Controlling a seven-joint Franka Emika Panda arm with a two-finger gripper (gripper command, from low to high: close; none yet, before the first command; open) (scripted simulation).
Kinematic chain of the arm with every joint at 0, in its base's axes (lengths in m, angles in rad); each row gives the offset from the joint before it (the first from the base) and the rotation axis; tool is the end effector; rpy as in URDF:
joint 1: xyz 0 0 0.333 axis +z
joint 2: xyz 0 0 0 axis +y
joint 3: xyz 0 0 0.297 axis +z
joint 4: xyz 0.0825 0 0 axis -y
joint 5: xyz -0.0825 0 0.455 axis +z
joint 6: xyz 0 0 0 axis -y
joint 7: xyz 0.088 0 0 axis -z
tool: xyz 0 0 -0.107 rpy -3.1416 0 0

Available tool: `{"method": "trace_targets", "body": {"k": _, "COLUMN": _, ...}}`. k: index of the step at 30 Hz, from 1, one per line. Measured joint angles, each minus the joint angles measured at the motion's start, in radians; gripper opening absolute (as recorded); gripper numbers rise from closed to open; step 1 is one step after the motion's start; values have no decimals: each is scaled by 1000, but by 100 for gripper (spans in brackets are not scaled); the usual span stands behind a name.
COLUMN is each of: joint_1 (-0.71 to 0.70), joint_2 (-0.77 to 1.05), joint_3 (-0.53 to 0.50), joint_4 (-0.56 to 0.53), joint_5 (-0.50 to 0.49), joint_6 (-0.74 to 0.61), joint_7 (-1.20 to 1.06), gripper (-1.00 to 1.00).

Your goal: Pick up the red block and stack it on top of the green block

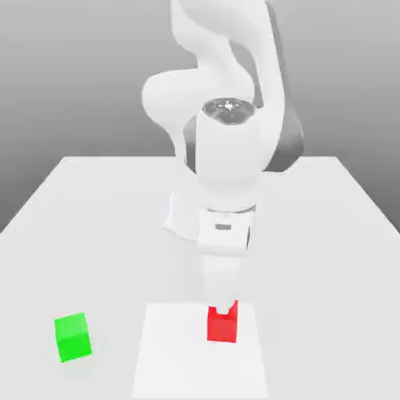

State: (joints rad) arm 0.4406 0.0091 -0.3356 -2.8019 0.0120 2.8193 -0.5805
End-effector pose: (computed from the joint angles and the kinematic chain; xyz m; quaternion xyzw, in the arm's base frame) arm 0.3978 0.0407 0.1196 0.9437 0.3307 0.0044 0.0006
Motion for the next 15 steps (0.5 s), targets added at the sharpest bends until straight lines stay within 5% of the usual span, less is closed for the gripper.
{"method": "trace_targets", "body": {"k": 13, "joint_1": -109, "joint_2": 225, "joint_3": 172, "joint_4": 32, "joint_5": 249, "joint_6": 180, "joint_7": -186, "gripper": 0}}
{"method": "trace_targets", "body": {"k": 14, "joint_1": -119, "joint_2": 235, "joint_3": 184, "joint_4": 32, "joint_5": 258, "joint_6": 189, "joint_7": -192, "gripper": -100}}
{"method": "trace_targets", "body": {"k": 15, "joint_1": -119, "joint_2": 235, "joint_3": 184, "joint_4": 32, "joint_5": 258, "joint_6": 189, "joint_7": -192, "gripper": -100}}
